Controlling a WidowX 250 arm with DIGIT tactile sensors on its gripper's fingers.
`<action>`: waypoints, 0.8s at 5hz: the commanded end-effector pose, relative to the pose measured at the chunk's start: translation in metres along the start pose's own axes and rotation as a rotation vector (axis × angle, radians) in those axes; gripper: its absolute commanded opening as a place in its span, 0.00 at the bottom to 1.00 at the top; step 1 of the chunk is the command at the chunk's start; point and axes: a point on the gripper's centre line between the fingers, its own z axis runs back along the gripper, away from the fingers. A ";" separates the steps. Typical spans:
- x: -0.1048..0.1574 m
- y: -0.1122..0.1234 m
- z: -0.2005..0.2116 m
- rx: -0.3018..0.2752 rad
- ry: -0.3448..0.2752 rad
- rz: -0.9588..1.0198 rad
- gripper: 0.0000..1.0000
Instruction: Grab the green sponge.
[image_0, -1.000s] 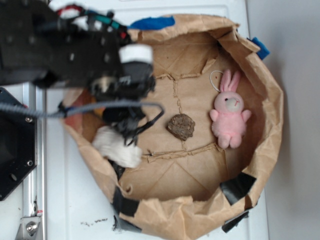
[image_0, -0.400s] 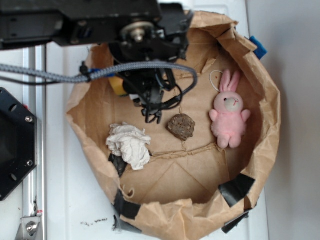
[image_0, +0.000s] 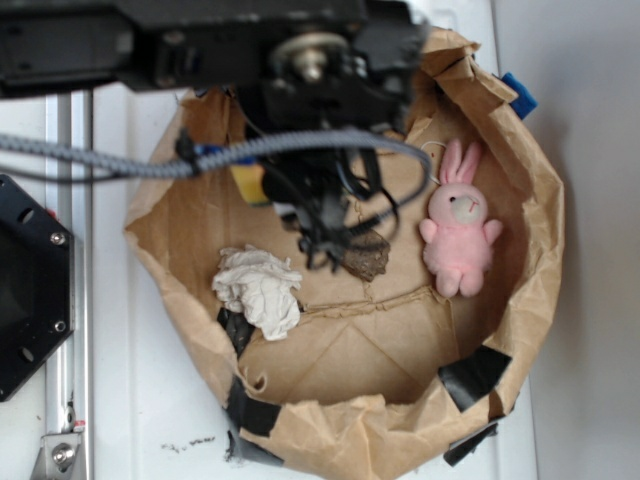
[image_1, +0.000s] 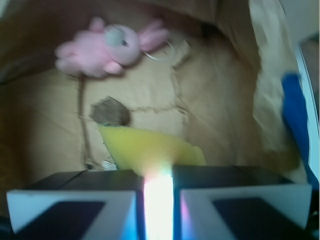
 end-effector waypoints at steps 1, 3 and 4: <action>0.014 -0.009 0.008 -0.007 -0.079 -0.086 0.00; 0.012 -0.013 0.003 0.034 -0.100 -0.066 0.00; 0.010 -0.019 0.001 0.038 -0.098 -0.073 0.00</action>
